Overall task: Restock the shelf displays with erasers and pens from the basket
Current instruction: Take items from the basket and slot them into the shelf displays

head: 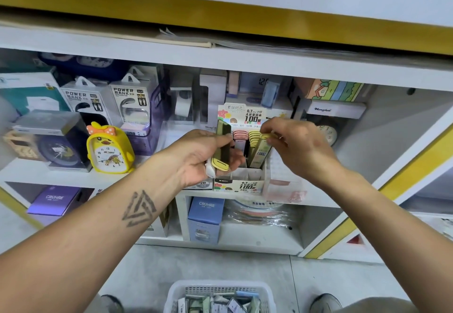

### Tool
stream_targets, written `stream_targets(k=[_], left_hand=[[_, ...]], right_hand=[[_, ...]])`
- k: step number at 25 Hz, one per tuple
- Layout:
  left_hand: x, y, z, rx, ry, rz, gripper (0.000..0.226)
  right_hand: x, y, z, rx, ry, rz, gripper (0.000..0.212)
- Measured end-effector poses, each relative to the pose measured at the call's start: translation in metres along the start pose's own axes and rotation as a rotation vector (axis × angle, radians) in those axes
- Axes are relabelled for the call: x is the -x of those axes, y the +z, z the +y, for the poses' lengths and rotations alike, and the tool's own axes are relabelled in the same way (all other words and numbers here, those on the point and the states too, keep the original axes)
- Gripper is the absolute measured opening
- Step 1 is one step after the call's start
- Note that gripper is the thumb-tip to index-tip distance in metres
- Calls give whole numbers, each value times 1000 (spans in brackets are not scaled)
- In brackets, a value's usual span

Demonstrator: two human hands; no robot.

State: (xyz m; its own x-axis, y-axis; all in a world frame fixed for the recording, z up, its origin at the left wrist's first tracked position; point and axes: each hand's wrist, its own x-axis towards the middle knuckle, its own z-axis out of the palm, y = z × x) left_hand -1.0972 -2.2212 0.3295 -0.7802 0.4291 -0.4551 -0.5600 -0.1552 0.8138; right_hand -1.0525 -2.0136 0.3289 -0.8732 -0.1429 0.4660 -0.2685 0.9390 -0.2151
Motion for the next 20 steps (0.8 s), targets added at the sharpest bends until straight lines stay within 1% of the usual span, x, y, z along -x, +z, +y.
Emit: stream_targets(k=[4,7,9,10,12,13,14,15,17,18,20], left_hand=[[1,1,1,45,-40,-87,26],[5,1,-1,11,-14,-154,30],[8,2,-1,4,9,-197,28],[9,2,-2,5,17,-219,27],[10,3,-3,-16,26,-253,27],[10,4,-4,-31,27,-259,28],[10,4,-5,-38,26,-258,29],[10,5,-5,-30,26,-248,30],[8,4,-4,-1,41,-210,28],[6,2,-3,8,51,-186,27],[3,0,-1,14,58,-139,26]], right_hand=[[1,10,-2,72,-42,-107,23],[0,9,-1,66,-68,-65,25],[-4,9,-1,-17,23,-20,25],[-6,9,-2,-136,128,-14,24],[-9,6,-12,-564,380,-77,24],[-11,5,-18,-766,459,-102,27],[-12,4,-22,-872,475,-103,31],[-12,2,-25,-872,432,-86,35],[-9,-3,-27,-677,209,-60,44],[-7,-6,-30,-575,83,-95,51],[-3,-9,-34,-408,-104,-221,60]])
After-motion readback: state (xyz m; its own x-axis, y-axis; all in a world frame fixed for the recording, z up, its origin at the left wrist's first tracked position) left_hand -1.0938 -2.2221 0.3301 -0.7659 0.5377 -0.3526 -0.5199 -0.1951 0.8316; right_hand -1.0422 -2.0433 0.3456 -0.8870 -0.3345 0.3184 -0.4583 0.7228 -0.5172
